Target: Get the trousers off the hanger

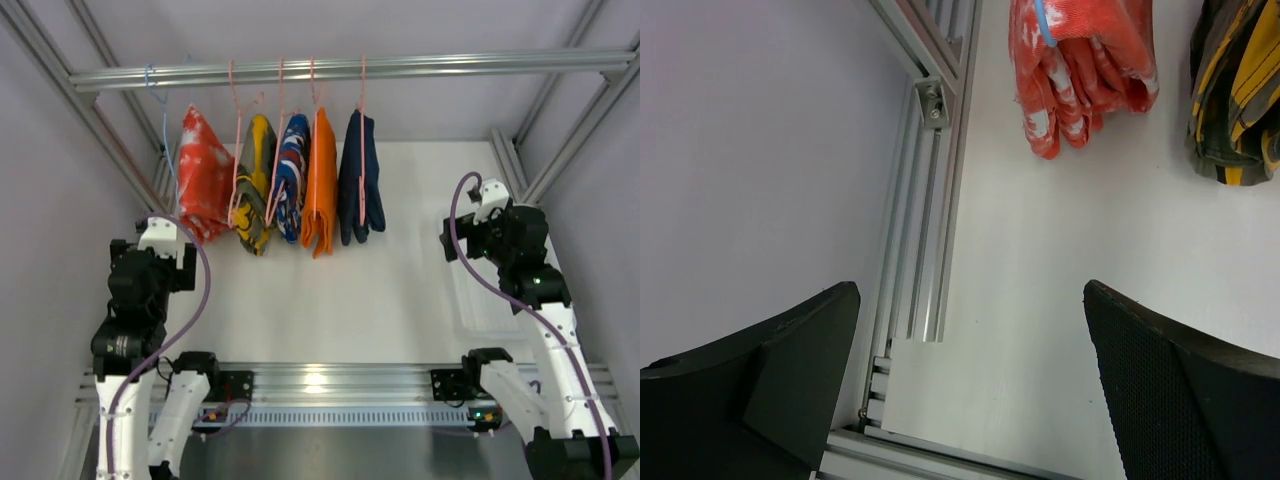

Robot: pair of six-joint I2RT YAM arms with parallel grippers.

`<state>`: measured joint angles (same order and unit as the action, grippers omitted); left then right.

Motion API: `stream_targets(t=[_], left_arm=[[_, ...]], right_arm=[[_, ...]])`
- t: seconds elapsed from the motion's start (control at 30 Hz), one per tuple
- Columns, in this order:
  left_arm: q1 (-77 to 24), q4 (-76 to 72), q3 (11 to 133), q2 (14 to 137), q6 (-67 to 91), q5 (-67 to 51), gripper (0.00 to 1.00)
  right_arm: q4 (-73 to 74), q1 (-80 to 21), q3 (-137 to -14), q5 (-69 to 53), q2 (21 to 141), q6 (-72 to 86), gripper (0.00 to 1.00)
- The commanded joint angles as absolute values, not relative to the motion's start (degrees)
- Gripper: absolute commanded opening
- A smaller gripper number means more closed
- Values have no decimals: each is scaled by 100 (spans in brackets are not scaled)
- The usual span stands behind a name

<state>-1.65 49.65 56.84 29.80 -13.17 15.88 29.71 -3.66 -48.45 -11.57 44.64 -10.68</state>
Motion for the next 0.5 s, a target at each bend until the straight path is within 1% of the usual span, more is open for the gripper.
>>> stream_targets(t=[0.0, 0.1, 0.47], left_arm=[[-141, 4826, 5678, 2954, -1406, 1512, 99], [-141, 4781, 5642, 2786, -1477, 1301, 99], [-141, 4790, 5669, 2839, -1424, 1468, 99]], right_arm=[[3059, -448, -5019, -1099, 4403, -1055, 99], [3076, -440, -5010, -1081, 4394, -1072, 99], [3041, -466, -4966, -1151, 4403, -1028, 100]])
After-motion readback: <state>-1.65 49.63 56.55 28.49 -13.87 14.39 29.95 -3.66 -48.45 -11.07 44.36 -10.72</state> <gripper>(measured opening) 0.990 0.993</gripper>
